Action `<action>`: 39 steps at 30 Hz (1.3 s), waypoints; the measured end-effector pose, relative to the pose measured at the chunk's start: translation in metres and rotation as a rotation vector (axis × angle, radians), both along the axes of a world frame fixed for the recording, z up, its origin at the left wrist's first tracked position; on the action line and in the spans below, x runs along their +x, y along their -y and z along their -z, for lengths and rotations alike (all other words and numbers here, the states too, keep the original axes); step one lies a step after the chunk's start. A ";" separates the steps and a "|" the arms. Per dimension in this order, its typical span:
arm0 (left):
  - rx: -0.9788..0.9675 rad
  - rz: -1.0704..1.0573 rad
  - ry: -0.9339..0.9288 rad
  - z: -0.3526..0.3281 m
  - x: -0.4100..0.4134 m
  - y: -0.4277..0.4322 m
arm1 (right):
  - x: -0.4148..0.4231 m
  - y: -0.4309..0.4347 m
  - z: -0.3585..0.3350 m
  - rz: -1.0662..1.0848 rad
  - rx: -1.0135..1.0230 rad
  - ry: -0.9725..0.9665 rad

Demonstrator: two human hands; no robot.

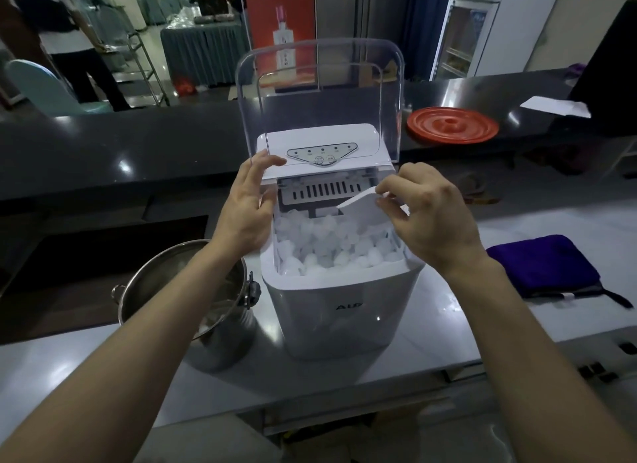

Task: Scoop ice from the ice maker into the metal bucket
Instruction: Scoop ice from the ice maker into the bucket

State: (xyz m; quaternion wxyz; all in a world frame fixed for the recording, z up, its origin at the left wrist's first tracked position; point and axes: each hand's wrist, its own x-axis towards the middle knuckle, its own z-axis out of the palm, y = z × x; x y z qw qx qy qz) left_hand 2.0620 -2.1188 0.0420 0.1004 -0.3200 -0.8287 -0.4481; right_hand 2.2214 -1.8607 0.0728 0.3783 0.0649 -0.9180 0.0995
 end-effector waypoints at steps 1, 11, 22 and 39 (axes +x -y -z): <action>-0.004 -0.004 -0.005 -0.001 0.000 0.000 | -0.002 0.002 0.000 -0.004 -0.003 -0.001; 0.018 -0.005 -0.005 0.002 -0.004 0.002 | -0.017 0.031 0.015 -0.100 -0.055 0.186; 0.038 -0.012 0.032 0.002 -0.002 0.000 | -0.025 0.031 -0.007 0.011 -0.110 0.361; 0.003 -0.031 -0.026 -0.001 0.000 -0.001 | -0.041 0.053 -0.004 -0.268 0.132 0.139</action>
